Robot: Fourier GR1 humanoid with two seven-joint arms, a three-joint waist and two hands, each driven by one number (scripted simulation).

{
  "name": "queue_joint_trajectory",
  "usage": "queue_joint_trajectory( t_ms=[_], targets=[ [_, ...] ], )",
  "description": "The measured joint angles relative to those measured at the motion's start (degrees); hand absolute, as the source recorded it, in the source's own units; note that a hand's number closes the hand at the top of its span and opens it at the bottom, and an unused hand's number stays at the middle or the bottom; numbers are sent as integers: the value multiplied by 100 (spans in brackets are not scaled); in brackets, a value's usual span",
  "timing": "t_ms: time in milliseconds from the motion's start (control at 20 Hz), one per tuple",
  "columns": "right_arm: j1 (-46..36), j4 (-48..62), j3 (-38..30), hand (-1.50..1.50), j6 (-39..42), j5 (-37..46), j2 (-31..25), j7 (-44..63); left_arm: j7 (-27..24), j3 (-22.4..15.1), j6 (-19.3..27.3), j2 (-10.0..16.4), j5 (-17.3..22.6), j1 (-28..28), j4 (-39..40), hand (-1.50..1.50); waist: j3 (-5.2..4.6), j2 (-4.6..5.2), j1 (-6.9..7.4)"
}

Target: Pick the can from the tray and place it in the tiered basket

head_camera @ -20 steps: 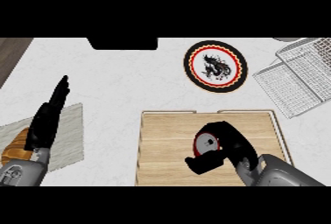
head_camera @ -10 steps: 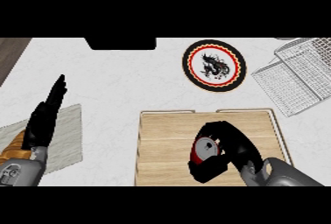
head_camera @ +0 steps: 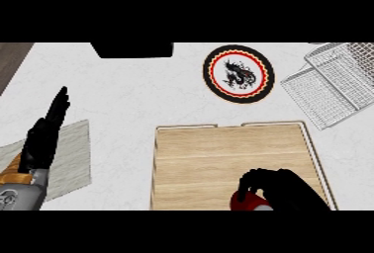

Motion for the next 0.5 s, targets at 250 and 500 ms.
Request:
queue_joint_trajectory(
  t_ms=[250, 500],
  targets=[
    [450, -753, -919, 150, -800, 58, -580, -615, -38, 73, -16, -1, 24, 139, -45, 0, 2, 0, -63],
    [704, -1353, -2244, 150, -1237, -405, -1103, -877, -24, 77, -3, -65, -48, 29, 7, 0, 1, 15, -80]
  ],
)
